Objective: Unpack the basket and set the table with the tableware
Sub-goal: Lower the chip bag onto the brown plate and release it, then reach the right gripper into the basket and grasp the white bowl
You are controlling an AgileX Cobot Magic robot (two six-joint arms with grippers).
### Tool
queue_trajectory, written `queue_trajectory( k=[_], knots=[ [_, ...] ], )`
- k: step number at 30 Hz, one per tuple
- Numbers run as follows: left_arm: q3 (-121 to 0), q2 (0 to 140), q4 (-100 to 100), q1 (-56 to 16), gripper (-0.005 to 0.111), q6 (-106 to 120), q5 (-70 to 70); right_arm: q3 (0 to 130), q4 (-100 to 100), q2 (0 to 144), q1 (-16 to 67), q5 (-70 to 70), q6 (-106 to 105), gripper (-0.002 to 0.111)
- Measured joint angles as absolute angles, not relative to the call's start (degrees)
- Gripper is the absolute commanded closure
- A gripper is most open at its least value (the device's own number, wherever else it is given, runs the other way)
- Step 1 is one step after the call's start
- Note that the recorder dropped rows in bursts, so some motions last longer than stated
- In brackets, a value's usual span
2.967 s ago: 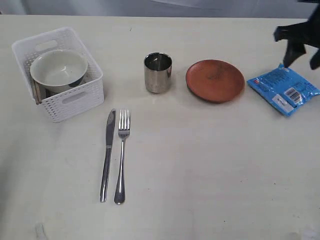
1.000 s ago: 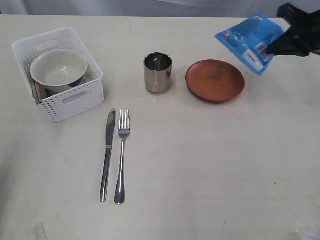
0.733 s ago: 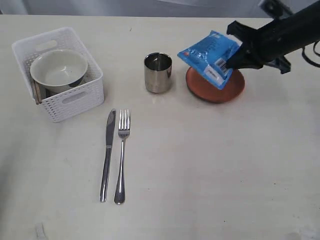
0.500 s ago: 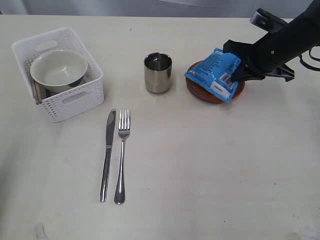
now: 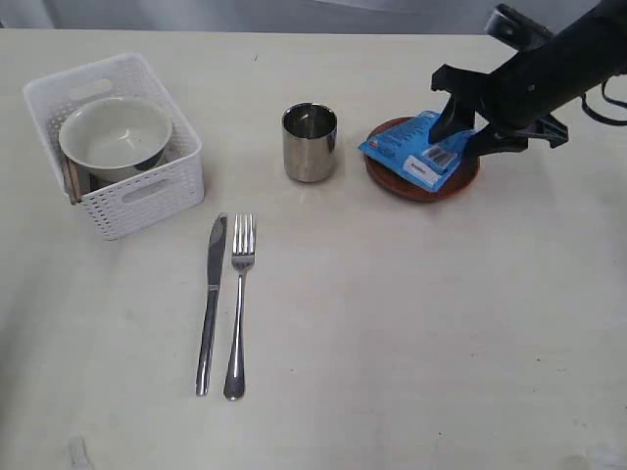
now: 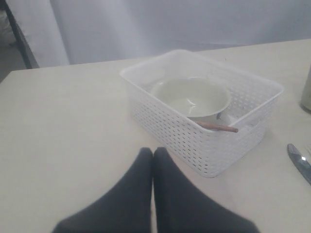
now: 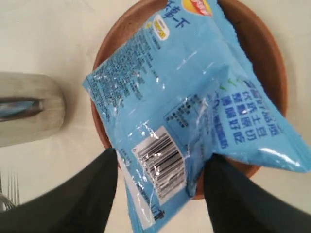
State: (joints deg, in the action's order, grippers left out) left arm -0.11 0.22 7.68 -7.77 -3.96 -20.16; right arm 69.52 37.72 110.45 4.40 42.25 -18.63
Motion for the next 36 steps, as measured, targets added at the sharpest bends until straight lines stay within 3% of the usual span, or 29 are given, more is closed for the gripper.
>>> queue_trajectory(
  k=[9, 16, 20, 25, 30, 36],
  knots=[
    [-0.1, 0.2, 7.7, -7.8, 0.106, -4.0, -20.2, 83.5, 28.8, 109.8, 4.4, 65.8, -11.1, 0.057],
    [-0.1, 0.2, 7.7, -7.8, 0.106, -4.0, -20.2, 90.3, 34.2, 108.7, 7.3, 68.9, -13.9, 0.057],
    [-0.1, 0.2, 7.7, -7.8, 0.106, -4.0, -20.2, 93.4, 38.1, 108.1, 15.4, 68.0, -16.9, 0.057],
    [-0.1, 0.2, 7.7, -7.8, 0.106, -4.0, -20.2, 96.3, 36.9, 109.0, 27.7, 57.2, -19.3, 0.057],
    [-0.1, 0.2, 7.7, -7.8, 0.106, -4.0, -20.2, 102.0, 25.9, 113.7, 40.6, 51.0, -20.8, 0.057],
    [-0.1, 0.2, 7.7, -7.8, 0.106, -4.0, -20.2, 116.7, 12.8, 125.3, 48.7, 54.1, -18.4, 0.057]
  ],
)
